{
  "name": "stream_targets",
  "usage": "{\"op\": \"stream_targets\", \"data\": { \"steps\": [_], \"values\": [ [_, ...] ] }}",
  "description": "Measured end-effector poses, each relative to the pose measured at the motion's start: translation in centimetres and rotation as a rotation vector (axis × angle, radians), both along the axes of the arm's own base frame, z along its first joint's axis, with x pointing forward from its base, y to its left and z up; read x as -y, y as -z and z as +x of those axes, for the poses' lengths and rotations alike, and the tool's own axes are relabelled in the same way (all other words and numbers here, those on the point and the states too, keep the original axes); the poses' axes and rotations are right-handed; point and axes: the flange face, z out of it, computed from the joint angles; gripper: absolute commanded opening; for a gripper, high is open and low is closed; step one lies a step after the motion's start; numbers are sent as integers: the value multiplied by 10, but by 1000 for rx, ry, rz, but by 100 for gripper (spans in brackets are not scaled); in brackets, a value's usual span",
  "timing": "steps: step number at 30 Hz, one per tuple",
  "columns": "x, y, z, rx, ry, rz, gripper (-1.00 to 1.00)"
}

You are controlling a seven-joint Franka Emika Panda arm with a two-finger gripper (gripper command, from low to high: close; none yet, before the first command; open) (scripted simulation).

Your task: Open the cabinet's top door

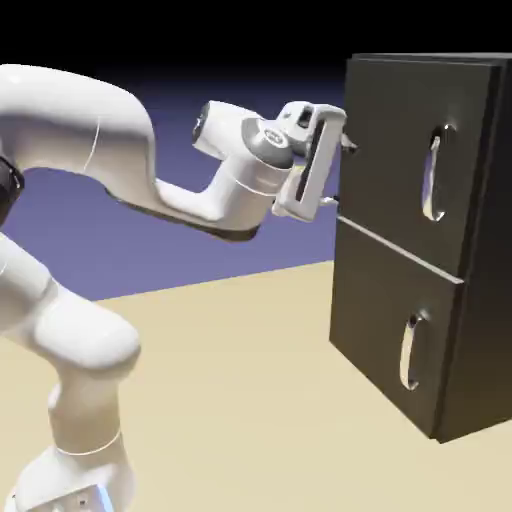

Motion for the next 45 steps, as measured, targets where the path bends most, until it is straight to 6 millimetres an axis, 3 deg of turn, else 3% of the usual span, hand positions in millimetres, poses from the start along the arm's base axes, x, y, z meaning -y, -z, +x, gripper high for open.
{"op": "stream_targets", "data": {
  "steps": [13, 30, 35, 36, 45],
  "values": [
    [38, 2, 17, 176, -146, -567, 0],
    [103, 28, 59, 342, -240, -1288, 0],
    [101, 28, 102, 341, -241, -1286, 0],
    [100, 28, 109, 342, -240, -1288, -100],
    [90, 28, 85, 296, -179, -1296, -100]
  ]
}}
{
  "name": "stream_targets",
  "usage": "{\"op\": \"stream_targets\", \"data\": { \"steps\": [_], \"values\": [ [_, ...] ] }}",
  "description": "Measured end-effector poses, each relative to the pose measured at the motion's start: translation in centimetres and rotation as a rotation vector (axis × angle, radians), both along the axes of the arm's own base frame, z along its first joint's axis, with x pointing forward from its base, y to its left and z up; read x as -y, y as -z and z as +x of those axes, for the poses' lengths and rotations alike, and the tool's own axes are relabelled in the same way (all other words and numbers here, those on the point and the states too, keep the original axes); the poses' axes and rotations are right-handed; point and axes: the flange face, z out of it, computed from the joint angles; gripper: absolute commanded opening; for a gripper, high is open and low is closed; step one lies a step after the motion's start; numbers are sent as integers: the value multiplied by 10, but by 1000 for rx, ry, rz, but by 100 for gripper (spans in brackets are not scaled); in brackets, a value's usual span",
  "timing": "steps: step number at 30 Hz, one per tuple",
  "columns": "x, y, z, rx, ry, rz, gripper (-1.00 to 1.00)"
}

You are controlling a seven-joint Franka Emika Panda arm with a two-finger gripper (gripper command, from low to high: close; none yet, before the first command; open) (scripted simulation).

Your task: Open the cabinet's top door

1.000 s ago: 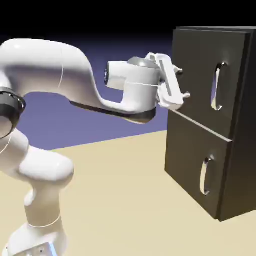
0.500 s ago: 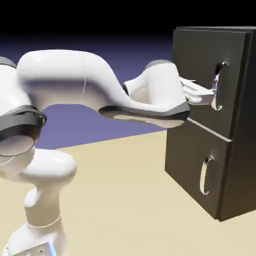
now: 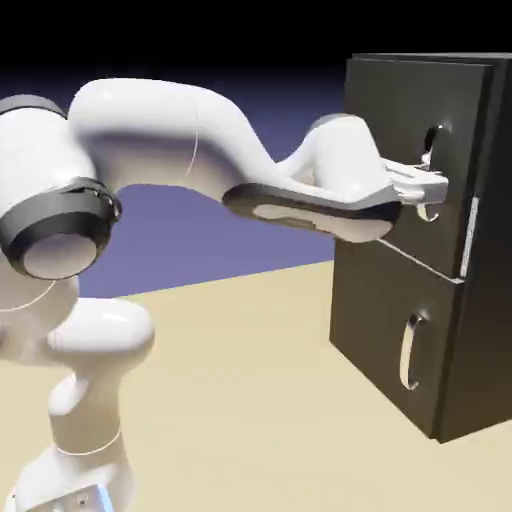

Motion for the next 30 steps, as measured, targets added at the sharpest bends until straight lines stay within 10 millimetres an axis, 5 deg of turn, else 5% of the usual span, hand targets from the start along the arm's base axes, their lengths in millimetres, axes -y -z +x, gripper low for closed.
{"op": "stream_targets", "data": {
  "steps": [30],
  "values": [
    [-32, 0, -57, 0, 176, -3, -100]
  ]
}}
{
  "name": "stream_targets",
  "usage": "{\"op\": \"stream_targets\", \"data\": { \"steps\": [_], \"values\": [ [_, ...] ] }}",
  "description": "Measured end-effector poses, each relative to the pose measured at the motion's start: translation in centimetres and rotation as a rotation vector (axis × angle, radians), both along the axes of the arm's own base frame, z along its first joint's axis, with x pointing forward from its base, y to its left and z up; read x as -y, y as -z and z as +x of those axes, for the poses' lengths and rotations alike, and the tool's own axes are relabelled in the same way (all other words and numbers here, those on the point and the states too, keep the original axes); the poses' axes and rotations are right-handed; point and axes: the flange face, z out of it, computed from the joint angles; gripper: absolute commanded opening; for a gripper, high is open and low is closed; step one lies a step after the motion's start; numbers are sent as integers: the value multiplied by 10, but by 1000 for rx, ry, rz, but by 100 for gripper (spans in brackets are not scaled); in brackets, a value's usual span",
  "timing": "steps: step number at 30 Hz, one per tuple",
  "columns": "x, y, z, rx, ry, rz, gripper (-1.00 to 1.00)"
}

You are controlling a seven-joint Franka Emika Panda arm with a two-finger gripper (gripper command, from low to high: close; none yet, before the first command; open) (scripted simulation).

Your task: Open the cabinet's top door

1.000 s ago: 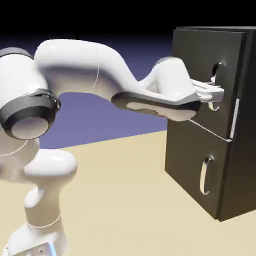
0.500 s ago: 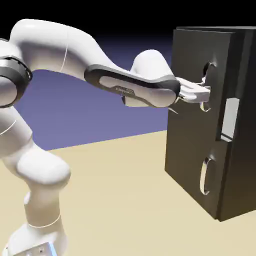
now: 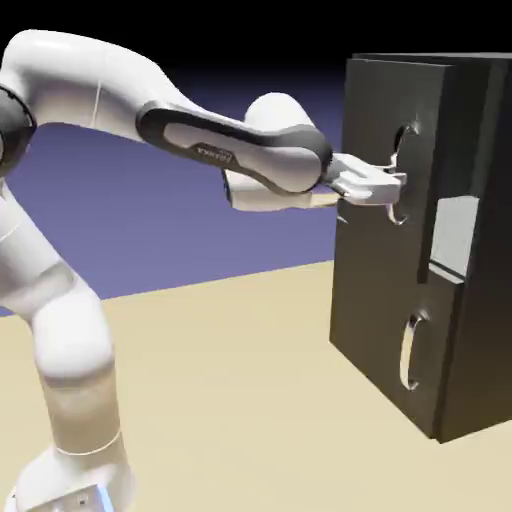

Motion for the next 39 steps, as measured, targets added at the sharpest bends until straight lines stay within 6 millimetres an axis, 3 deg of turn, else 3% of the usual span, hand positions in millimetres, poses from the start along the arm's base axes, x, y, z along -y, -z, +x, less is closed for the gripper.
{"op": "stream_targets", "data": {
  "steps": [16, 31, 39],
  "values": [
    [-61, 0, -69, 0, 249, 0, -100],
    [-107, 0, -104, 0, 405, -1, -100],
    [-151, 0, -127, 0, 538, -2, -100]
  ]
}}
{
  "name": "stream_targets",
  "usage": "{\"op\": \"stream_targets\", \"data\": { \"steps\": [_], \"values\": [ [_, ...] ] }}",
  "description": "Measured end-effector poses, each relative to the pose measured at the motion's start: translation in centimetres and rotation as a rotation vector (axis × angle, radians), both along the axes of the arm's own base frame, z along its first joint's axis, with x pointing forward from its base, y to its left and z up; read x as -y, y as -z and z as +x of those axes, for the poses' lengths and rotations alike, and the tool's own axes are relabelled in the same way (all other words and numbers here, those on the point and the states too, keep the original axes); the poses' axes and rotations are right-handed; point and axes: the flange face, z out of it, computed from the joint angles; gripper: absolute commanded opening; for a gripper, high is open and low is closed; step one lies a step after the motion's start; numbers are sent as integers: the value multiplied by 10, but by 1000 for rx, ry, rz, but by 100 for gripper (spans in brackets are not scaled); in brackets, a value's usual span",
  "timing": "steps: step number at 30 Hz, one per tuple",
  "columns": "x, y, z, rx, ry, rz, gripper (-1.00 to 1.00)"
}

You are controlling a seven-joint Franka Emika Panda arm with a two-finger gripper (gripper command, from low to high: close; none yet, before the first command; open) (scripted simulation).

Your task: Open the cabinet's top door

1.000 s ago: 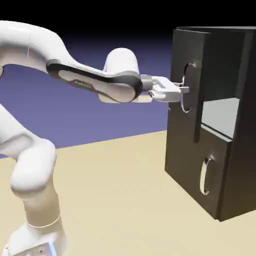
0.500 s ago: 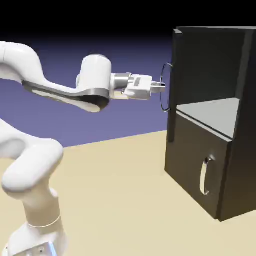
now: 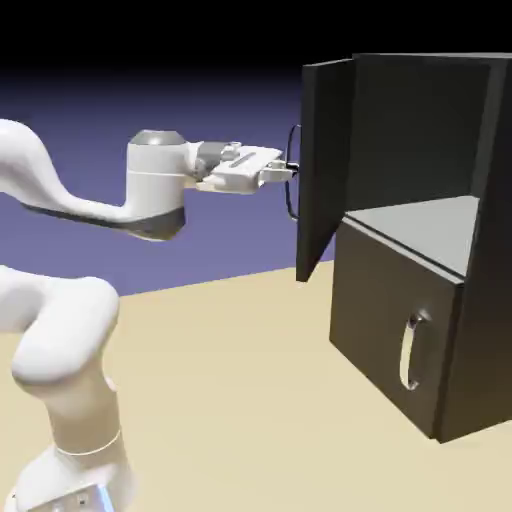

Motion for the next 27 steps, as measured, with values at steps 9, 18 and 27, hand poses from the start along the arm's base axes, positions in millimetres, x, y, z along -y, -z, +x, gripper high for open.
{"op": "stream_targets", "data": {
  "steps": [9, 18, 27],
  "values": [
    [-66, 0, -23, 1, 189, 3, -100],
    [-148, 0, -34, 1, 413, 4, -100],
    [-226, 0, -27, 2, 623, 4, -100]
  ]
}}
